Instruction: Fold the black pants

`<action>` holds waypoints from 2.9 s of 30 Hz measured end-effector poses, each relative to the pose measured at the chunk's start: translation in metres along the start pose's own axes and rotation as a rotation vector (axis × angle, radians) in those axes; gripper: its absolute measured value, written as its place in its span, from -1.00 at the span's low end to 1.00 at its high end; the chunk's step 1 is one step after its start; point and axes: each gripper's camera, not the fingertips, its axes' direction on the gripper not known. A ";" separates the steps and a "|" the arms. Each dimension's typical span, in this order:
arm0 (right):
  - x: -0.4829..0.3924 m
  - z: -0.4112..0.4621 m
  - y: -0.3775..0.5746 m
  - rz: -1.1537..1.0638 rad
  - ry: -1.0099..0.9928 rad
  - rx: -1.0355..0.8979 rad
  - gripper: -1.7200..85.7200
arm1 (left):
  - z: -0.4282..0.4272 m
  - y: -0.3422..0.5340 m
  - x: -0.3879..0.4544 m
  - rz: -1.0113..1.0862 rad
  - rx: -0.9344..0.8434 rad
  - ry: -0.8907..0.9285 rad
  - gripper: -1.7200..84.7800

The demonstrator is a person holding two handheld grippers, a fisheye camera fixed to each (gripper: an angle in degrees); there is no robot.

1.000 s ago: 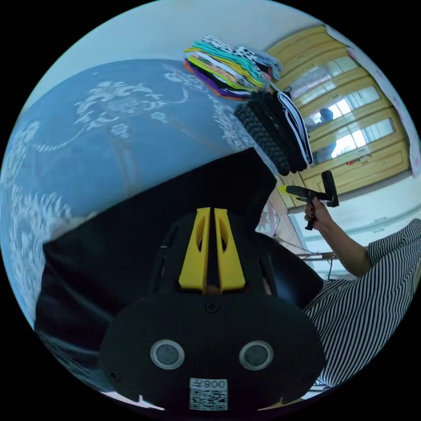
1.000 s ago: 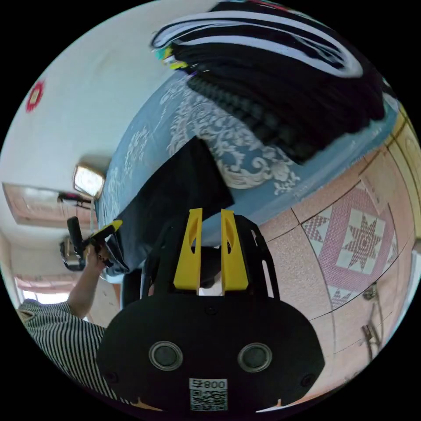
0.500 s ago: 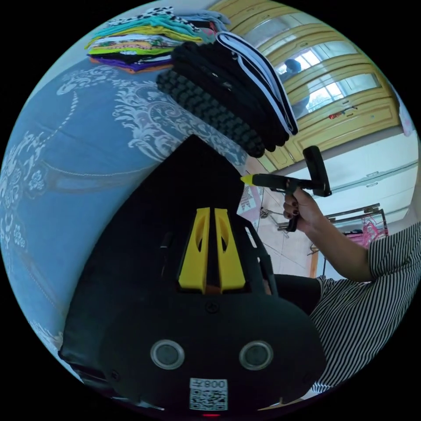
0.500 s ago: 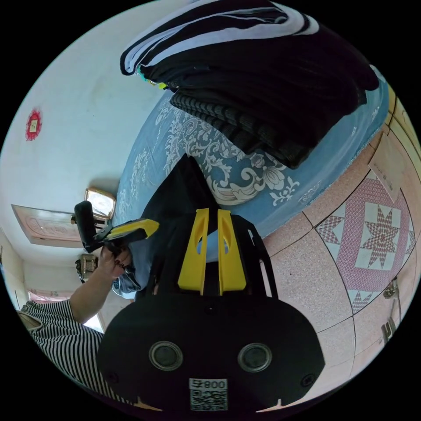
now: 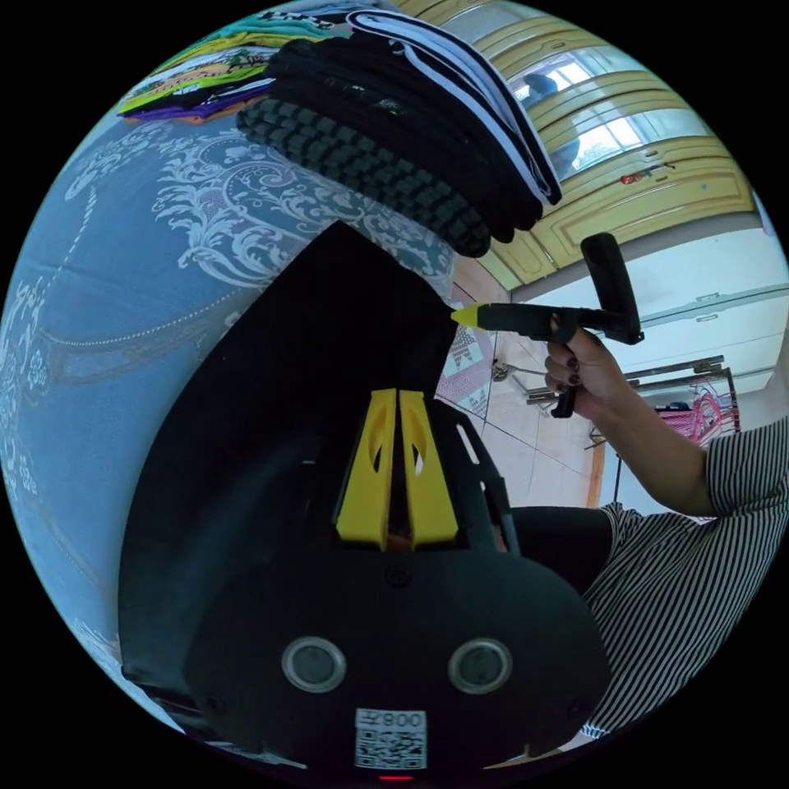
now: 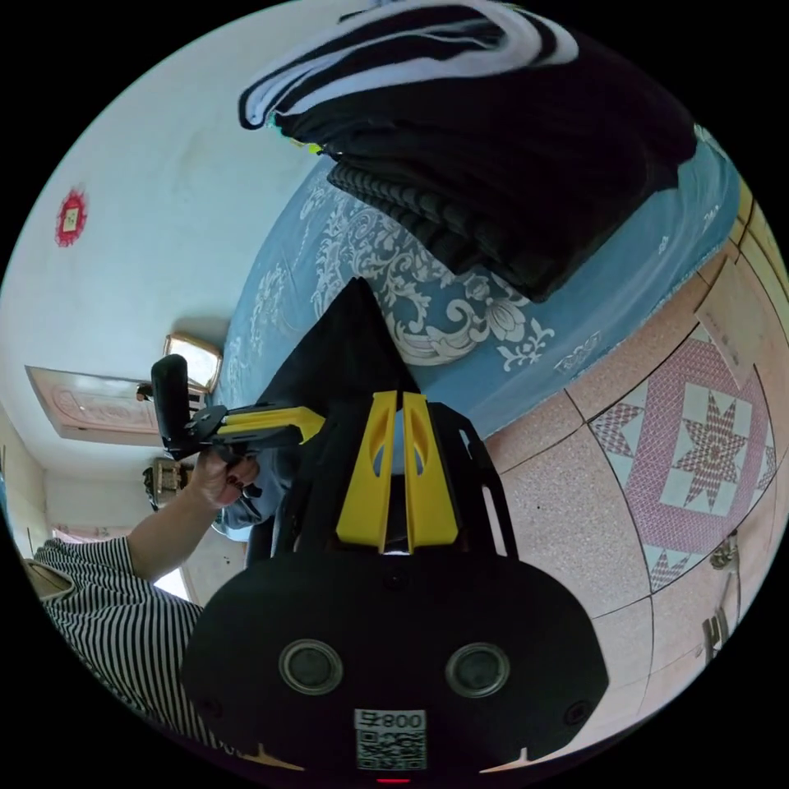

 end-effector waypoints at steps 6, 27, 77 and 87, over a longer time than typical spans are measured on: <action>0.032 -0.002 0.016 0.047 -0.039 0.058 -0.86 | 0.010 -0.026 0.009 0.017 0.047 -0.015 -0.91; 0.025 0.010 -0.009 0.054 0.031 0.040 -0.83 | 0.037 -0.163 0.025 0.195 -0.101 -0.261 -0.82; -0.587 0.094 -0.094 -0.629 -0.352 -0.450 -0.93 | -0.423 0.286 -0.038 -0.177 0.295 -0.256 -0.93; -0.671 0.190 -0.112 -0.631 -0.250 -0.616 -0.92 | -0.442 0.363 -0.102 -0.357 0.272 -0.190 -0.94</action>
